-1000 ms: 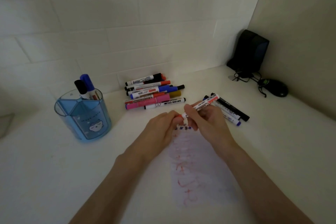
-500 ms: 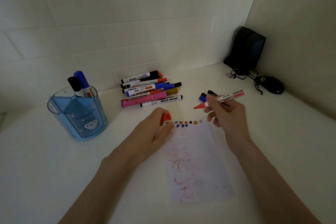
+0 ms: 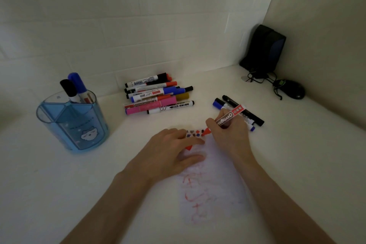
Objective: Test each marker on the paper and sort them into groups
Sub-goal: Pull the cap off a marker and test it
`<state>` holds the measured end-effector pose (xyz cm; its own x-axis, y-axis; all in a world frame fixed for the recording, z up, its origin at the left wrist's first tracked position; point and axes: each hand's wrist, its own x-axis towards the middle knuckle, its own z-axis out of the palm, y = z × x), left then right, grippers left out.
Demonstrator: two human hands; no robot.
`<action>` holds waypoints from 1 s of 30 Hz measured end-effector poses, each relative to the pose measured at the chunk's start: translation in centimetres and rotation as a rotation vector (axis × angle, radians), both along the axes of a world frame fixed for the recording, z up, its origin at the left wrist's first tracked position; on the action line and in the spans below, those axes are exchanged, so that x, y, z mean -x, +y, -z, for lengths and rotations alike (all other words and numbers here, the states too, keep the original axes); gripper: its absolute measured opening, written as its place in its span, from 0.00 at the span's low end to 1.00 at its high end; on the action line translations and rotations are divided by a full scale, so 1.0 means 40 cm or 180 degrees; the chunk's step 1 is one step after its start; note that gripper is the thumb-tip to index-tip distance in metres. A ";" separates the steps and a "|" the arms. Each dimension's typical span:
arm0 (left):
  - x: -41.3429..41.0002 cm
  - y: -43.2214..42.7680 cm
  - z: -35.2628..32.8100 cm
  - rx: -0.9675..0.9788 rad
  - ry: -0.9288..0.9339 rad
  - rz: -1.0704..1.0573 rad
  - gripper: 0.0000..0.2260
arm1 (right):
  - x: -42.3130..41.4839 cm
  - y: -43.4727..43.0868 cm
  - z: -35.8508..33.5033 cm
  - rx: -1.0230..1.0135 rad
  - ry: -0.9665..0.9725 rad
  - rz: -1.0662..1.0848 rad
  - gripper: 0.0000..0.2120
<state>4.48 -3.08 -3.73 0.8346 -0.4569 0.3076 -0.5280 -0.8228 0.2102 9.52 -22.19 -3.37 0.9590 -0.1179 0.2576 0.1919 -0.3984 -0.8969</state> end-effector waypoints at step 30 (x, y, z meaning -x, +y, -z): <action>0.007 0.000 -0.006 0.0059 0.0113 0.0047 0.27 | -0.006 -0.009 0.001 -0.0050 -0.0058 -0.0144 0.16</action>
<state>4.19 -3.09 -3.49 0.8383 -0.4639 0.2864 -0.5321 -0.8107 0.2442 9.77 -22.53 -3.41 0.9587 -0.0786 0.2734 0.2258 -0.3747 -0.8992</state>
